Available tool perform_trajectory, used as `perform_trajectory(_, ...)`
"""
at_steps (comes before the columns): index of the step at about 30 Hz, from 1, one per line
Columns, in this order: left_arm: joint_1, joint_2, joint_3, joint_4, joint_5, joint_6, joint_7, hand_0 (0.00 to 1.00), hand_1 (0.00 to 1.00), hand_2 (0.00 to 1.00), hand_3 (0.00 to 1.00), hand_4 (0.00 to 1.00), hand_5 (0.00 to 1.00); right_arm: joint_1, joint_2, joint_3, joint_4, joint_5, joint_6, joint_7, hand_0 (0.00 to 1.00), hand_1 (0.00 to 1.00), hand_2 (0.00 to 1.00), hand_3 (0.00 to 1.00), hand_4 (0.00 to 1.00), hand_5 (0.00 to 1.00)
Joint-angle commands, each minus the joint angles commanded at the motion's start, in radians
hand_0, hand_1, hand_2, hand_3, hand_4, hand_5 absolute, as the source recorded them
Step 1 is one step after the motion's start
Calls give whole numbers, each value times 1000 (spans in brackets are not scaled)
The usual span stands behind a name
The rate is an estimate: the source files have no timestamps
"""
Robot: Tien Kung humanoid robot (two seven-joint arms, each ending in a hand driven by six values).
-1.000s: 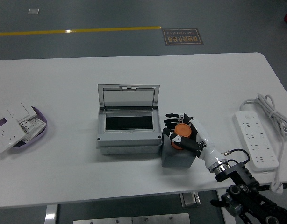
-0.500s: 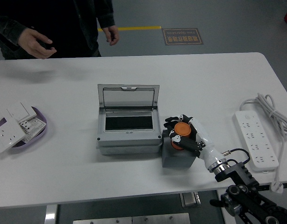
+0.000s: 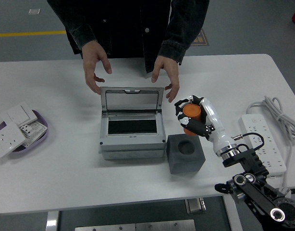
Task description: Pick up the cylinder from the cube,place it in the box,flap close box
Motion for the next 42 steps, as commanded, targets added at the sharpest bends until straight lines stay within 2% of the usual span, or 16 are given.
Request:
perform_trajectory(9,-2,3,-30,0,31,0,12,638,661,576,634,724,287,173,73,-101,-22,-258,-54,-192,197,234,243,176,2,2)
perform_trajectory(10,-2,3,-36,0,35,1,15,638,661,576,634,726,298,193,78,-111,-25,-300,-53,-219,142,223,243,176,2,2)
perform_trajectory(11,-2,4,-39,0,38,1,17,638,661,576,634,726,298,207,81,-120,-28,-336,-51,-240,142,223,243,176,2,2)
perform_trajectory(15,0,5,-58,0,54,2,25,638,661,576,634,726,298,266,87,-170,-50,-482,-29,-329,142,223,243,176,2,2)
perform_trajectory(16,1,5,-64,0,59,2,27,639,661,577,634,727,308,279,89,-184,-57,-516,-23,-350,58,211,247,184,2,2)
perform_trajectory(17,1,6,-68,0,63,2,28,639,661,577,634,727,308,288,91,-195,-61,-542,-18,-366,58,211,247,184,2,2)
perform_trajectory(23,0,10,-84,0,78,3,33,639,661,577,635,729,311,332,121,-261,-92,-685,32,-428,39,210,261,198,2,2)
perform_trajectory(27,0,9,-86,0,80,3,34,639,661,577,635,729,311,353,136,-290,-101,-744,71,-450,39,210,261,198,2,2)
perform_trajectory(28,0,9,-86,0,80,3,34,639,661,577,635,729,314,357,137,-294,-101,-750,77,-452,30,214,282,222,2,2)
perform_trajectory(33,-1,9,-86,0,81,2,34,639,661,577,635,729,314,384,143,-317,-117,-744,144,-467,30,214,282,222,2,2)
perform_trajectory(34,-2,9,-86,0,82,2,34,639,661,577,635,729,316,388,144,-321,-122,-736,162,-470,177,326,406,331,9,2)
perform_trajectory(39,-3,10,-86,0,84,2,34,639,661,577,635,729,316,399,150,-332,-146,-695,253,-489,177,326,406,331,9,2)
perform_trajectory(40,-4,10,-86,0,84,2,34,639,661,577,636,730,316,400,151,-333,-149,-690,268,-494,574,521,554,530,377,2)
perform_trajectory(42,-4,10,-86,0,84,2,34,639,661,577,636,730,316,402,153,-334,-154,-685,294,-504,574,521,554,530,377,2)
